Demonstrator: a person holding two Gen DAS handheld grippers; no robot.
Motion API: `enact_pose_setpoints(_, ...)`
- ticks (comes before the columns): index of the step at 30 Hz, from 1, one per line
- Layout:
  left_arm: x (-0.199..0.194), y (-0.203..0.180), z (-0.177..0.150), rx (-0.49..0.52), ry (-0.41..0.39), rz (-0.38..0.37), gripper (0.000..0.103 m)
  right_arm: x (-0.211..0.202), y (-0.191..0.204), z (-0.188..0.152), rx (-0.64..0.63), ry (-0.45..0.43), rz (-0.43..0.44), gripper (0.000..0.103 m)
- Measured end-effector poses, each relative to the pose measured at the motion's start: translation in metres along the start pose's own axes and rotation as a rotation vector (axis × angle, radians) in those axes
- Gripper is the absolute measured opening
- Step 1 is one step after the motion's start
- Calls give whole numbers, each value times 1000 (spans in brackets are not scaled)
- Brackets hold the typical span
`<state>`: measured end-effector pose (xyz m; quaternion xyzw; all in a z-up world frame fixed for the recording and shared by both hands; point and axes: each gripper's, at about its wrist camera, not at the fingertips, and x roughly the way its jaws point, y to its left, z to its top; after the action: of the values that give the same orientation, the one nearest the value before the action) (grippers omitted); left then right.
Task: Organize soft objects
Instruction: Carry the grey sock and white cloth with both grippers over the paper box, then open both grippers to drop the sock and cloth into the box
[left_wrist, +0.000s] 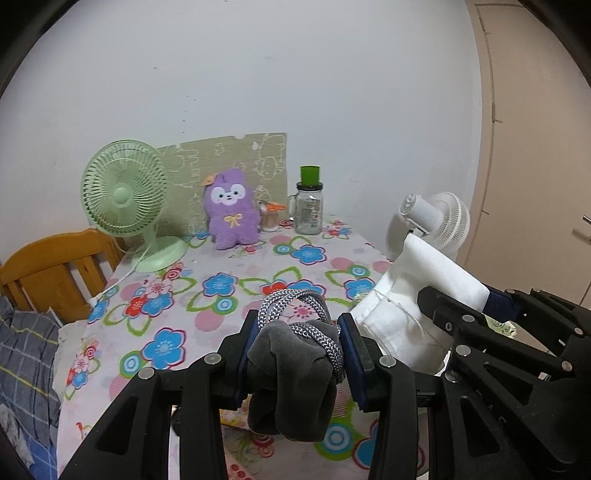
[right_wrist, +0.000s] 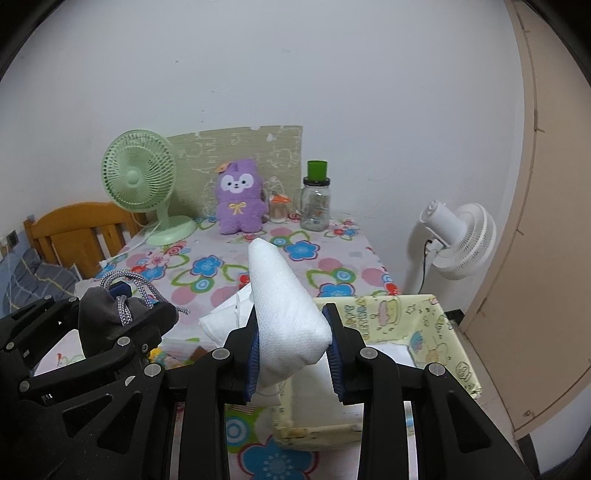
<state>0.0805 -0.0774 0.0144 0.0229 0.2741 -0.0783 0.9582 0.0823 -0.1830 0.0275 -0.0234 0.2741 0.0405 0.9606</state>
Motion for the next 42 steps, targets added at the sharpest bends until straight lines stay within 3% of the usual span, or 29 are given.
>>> enact_pose_setpoints(14, 34, -40, 10, 36, 12, -96, 43, 12, -48, -4, 38, 17, -75, 34)
enact_pose_setpoints(33, 82, -81, 1, 101, 120, -167, 43, 37, -95, -16, 95, 77, -145, 41)
enact_pose_setpoints(37, 87, -89, -2, 121, 134, -179, 44, 40, -98, -18, 97, 74, -131, 62)
enact_pose_setpoints(42, 96, -96, -6, 126, 156, -189, 51, 44, -94, -18, 79, 66, -128, 71)
